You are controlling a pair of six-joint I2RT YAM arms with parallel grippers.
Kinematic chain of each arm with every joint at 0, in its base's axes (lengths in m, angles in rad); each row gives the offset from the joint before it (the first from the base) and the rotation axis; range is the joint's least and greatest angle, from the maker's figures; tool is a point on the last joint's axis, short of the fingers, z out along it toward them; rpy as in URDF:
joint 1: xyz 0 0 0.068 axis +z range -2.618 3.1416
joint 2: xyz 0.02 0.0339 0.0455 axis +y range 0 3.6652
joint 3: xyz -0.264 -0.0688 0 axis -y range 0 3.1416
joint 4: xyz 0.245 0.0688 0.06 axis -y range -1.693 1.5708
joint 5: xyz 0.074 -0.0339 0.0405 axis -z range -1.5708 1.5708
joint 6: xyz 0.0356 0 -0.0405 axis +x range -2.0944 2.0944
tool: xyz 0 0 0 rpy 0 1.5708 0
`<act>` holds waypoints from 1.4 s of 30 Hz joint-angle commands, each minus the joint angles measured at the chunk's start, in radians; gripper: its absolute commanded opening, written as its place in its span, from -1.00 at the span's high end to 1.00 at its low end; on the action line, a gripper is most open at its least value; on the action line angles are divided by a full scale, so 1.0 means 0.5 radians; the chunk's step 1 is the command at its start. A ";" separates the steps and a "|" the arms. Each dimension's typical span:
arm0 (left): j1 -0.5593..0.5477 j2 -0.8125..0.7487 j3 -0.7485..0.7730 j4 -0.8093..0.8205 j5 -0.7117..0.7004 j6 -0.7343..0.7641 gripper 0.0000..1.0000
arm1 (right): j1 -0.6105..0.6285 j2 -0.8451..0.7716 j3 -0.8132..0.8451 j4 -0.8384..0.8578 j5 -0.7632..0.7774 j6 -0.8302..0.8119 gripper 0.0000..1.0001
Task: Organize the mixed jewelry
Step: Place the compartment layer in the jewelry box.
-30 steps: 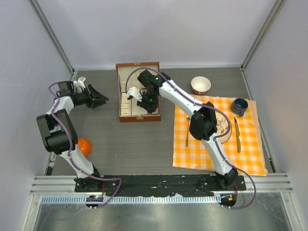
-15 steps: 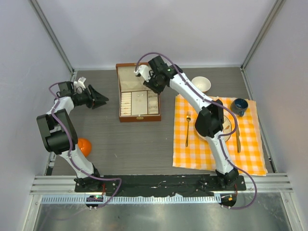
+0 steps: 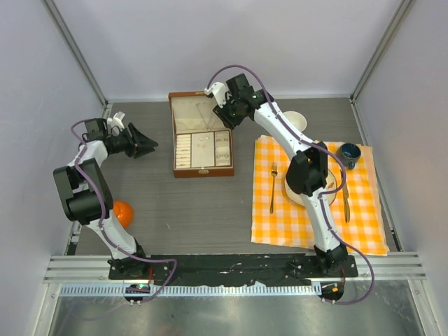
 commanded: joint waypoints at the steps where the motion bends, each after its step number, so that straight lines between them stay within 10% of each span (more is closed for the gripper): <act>1: 0.013 0.000 0.010 0.061 0.048 -0.018 0.07 | 0.000 0.010 0.058 0.112 -0.167 0.055 0.12; 24: 0.016 0.064 0.029 0.083 0.069 -0.030 0.07 | 0.000 0.191 0.074 0.152 -0.124 -0.059 0.12; 42: 0.016 0.055 0.007 0.086 0.088 -0.027 0.07 | 0.000 0.188 -0.077 0.152 -0.189 -0.037 0.96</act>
